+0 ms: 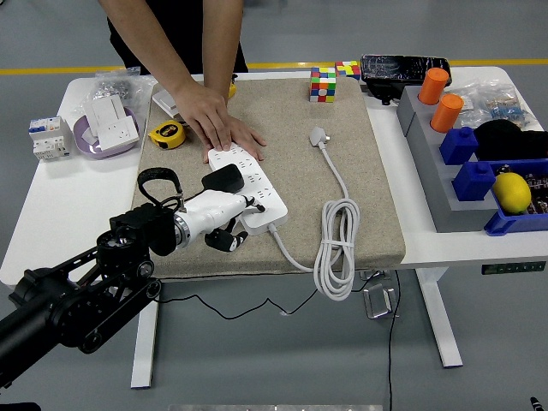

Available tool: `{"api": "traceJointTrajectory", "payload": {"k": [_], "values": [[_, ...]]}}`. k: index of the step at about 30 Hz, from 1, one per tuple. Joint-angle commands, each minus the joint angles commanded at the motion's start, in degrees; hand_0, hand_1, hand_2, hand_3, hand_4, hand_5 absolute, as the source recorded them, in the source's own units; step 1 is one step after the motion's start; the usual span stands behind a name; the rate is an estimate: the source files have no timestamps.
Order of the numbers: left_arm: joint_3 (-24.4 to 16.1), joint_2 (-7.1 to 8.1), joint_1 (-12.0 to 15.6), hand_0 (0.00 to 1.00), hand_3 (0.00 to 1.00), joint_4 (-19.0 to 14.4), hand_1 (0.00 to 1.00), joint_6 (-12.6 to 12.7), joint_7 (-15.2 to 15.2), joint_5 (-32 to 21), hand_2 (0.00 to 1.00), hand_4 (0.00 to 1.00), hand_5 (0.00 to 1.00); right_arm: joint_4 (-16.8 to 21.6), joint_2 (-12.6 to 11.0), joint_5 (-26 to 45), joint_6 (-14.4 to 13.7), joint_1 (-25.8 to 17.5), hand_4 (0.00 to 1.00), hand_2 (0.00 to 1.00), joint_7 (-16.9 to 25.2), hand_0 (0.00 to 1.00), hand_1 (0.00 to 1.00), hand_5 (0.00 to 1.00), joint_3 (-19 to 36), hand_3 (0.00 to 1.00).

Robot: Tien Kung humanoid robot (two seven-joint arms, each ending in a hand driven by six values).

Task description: Pick up the plug,place it near the board,insert it into the board,press the button

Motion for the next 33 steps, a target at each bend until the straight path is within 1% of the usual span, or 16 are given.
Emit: {"api": "traceJointTrajectory", "payload": {"k": [9,17,25,28,30,33], "values": [[0.3,-0.21,0.03,0.144,0.863,0.63,0.053,0.28,-0.1,0.25,0.149,0.528,0.002,-0.02,0.0,0.0,0.0,-0.19,0.998,0.781,-0.03,0.942,0.842,0.998,-0.13,0.794],[0.53,-0.17,-0.26,0.142,0.863,1.25,0.053,-0.31,-0.05,0.41,0.149,0.529,0.002,0.01,-0.03,-0.01,-0.01,-0.05,0.998,0.781,-0.03,0.942,0.842,0.998,-0.05,0.794],[0.72,-0.08,-0.37,0.142,0.856,1.27,0.052,-0.36,-0.19,0.5,0.149,0.532,0.002,0.0,0.0,0.01,-0.02,0.02,0.998,0.781,-0.03,0.942,0.842,0.998,0.08,0.794],[0.24,-0.09,-0.21,0.142,0.856,0.94,0.052,-0.18,-0.26,0.75,0.149,0.532,0.002,0.01,0.05,-0.04,-0.02,0.05,0.998,0.781,-0.04,0.942,0.842,0.998,0.21,0.794],[-0.14,0.38,-0.09,0.142,0.854,-0.49,0.052,-0.21,-0.25,0.92,0.149,0.53,0.002,-0.02,0.09,-0.01,-0.03,0.04,0.998,0.781,-0.04,0.942,0.842,0.998,0.29,0.794],[-0.56,0.63,-0.01,0.142,0.854,-1.42,0.052,-0.29,-0.2,1.01,0.149,0.53,0.002,-0.03,0.11,0.01,-0.02,0.06,0.998,0.781,-0.05,0.942,0.842,0.998,0.31,0.794]]}}
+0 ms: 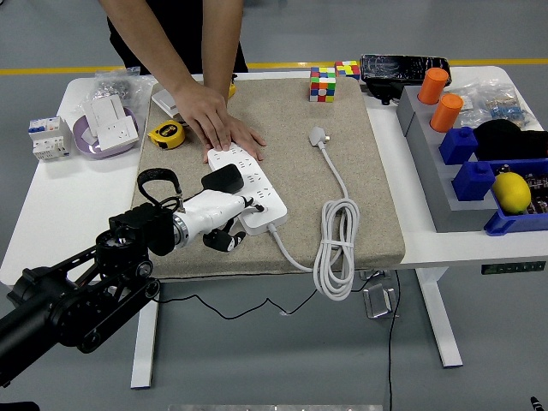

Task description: Pick up the plug,place it near the board,insert it into the board,press the button

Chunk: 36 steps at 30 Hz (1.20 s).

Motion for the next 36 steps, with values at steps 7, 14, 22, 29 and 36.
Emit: {"api": "traceJointTrajectory", "payload": {"k": [7,14,22,29,36], "values": [[-3.03,0.72,1.18,0.143,0.852,-4.69,0.053,-0.11,0.21,0.98,0.149,0.532,0.002,0.0,0.08,-0.09,-0.01,0.29,0.998,0.781,-0.01,0.942,0.843,0.998,0.31,0.795],[-12.29,0.08,5.5,0.156,0.765,-11.81,0.06,4.55,-1.92,-2.16,0.154,0.533,0.002,0.01,0.24,-0.23,-0.01,0.18,0.998,0.781,-0.11,0.943,0.843,0.998,0.48,0.795],[-21.64,-1.45,10.89,0.747,0.674,-14.53,0.809,8.4,-5.97,-18.93,0.763,0.998,0.561,-0.03,0.27,-0.28,-0.02,-0.27,0.998,0.781,-0.14,0.941,0.842,0.998,0.51,0.795],[-27.84,-3.66,15.09,0.979,0.922,-14.2,0.998,5.35,-3.95,-35.37,0.992,0.998,0.736,0.0,0.45,-0.47,-0.01,-0.48,0.998,0.781,-0.14,0.942,0.842,0.998,0.58,0.795],[-32.47,-4.86,18.02,0.998,0.998,-13.55,0.998,4.01,-2.73,-52.13,0.998,0.998,0.804,-0.06,0.48,-0.43,-0.01,-0.88,0.998,0.781,-0.14,0.941,0.842,0.998,0.4,0.795]]}}
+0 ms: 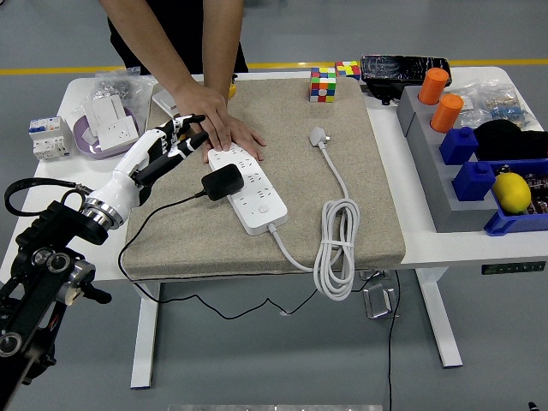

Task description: Pick up the plug,place it near the board,insert it into the board,press the button

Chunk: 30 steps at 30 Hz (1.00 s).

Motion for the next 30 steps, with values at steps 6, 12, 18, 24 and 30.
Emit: {"api": "traceJointTrajectory", "payload": {"k": [6,12,18,24,30], "values": [[-1.61,-0.29,1.19,0.998,0.998,0.19,0.998,0.34,0.47,-14.44,0.998,0.998,0.826,0.04,-0.09,-0.02,0.0,0.0,0.998,0.781,0.04,0.941,0.842,0.998,-0.04,0.794],[-0.16,0.37,0.78,0.935,0.998,-0.46,0.943,-0.17,1.36,-6.09,0.875,0.998,0.717,0.07,-0.17,0.01,0.0,0.12,0.998,0.781,0.05,0.941,0.842,0.998,-0.08,0.794],[2.14,0.82,0.19,0.77,0.998,-0.54,0.758,-0.43,1.21,7.8,0.688,0.998,0.498,0.06,-0.27,0.11,0.01,0.09,0.998,0.781,0.08,0.941,0.842,0.998,-0.28,0.794],[5.14,1.81,-1.1,0.533,0.998,-0.31,0.529,1.44,0.23,20.56,0.497,0.943,0.274,0.07,-0.4,0.17,0.0,0.09,0.998,0.781,0.05,0.941,0.841,0.998,-0.55,0.794],[9.59,3.37,-3.54,0.309,0.998,0.14,0.332,3.3,-1.42,32.32,0.296,0.782,0.142,0.11,-0.51,0.23,-0.01,0.33,0.998,0.781,0.05,0.941,0.841,0.998,-0.61,0.794]]}}
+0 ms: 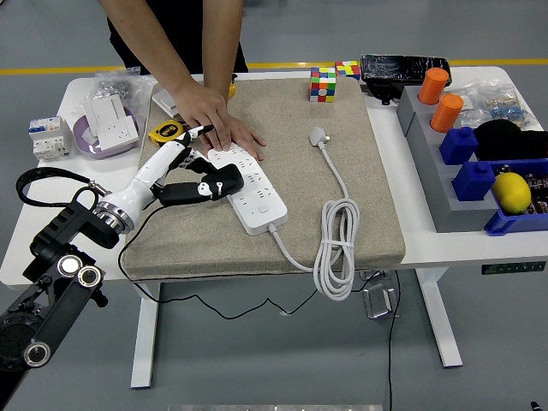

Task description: Pick up the plug,place it near the board,insert it into the board,press the button

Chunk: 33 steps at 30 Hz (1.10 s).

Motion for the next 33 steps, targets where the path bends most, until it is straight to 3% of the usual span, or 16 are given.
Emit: {"api": "traceJointTrajectory", "payload": {"k": [3,4,9,10,15,16,22,33], "values": [[2.8,0.83,-1.61,0.309,0.998,0.57,0.332,0.18,-0.49,3.57,0.296,0.782,0.142,-0.01,0.0,0.07,0.02,0.05,0.998,0.781,-0.02,0.941,0.841,0.998,-0.13,0.794],[3.52,1.01,-1.98,0.202,0.936,0.72,0.137,0.19,-0.59,4.28,0.17,0.546,0.002,-0.01,0.01,0.08,0.02,0.06,0.998,0.781,-0.02,0.941,0.841,0.998,-0.14,0.794],[8.21,2.0,-4.45,0.202,0.936,2.38,0.137,0.09,-1.3,7.67,0.17,0.546,0.002,0.03,0.06,0.06,0.03,0.17,0.998,0.781,-0.02,0.941,0.841,0.998,-0.16,0.794],[9.54,2.2,-5.17,0.167,0.9,3.03,0.085,-0.17,-1.4,8.1,0.146,0.635,0.002,0.06,0.04,0.03,0.02,0.2,0.998,0.781,-0.01,0.941,0.841,0.998,-0.13,0.794],[14.22,2.7,-7.58,0.167,0.9,5.24,0.085,-1.6,-1.45,9.92,0.146,0.635,0.002,0.03,-0.03,0.22,0.01,0.37,0.998,0.781,-0.01,0.941,0.841,0.998,-0.32,0.794],[15.04,2.76,-7.98,0.152,0.876,5.63,0.035,-1.99,-1.4,10.34,0.132,0.683,0.002,0.01,-0.03,0.26,0.0,0.4,0.998,0.78,-0.02,0.942,0.841,0.998,-0.34,0.794],[19.4,2.66,-10.13,0.152,0.872,9.82,0.032,-3.5,-1.58,12.8,0.131,0.68,0.002,0.03,0.02,0.21,-0.03,0.61,0.998,0.78,-0.01,0.943,0.842,0.998,-0.24,0.793],[19.97,1.08,-11.52,0.149,0.873,15.33,0.028,-2.81,-2.09,14.08,0.133,0.688,0.002,0.03,0.03,0.21,-0.05,0.82,0.998,0.781,0.01,0.943,0.843,0.998,-0.14,0.794]]}}
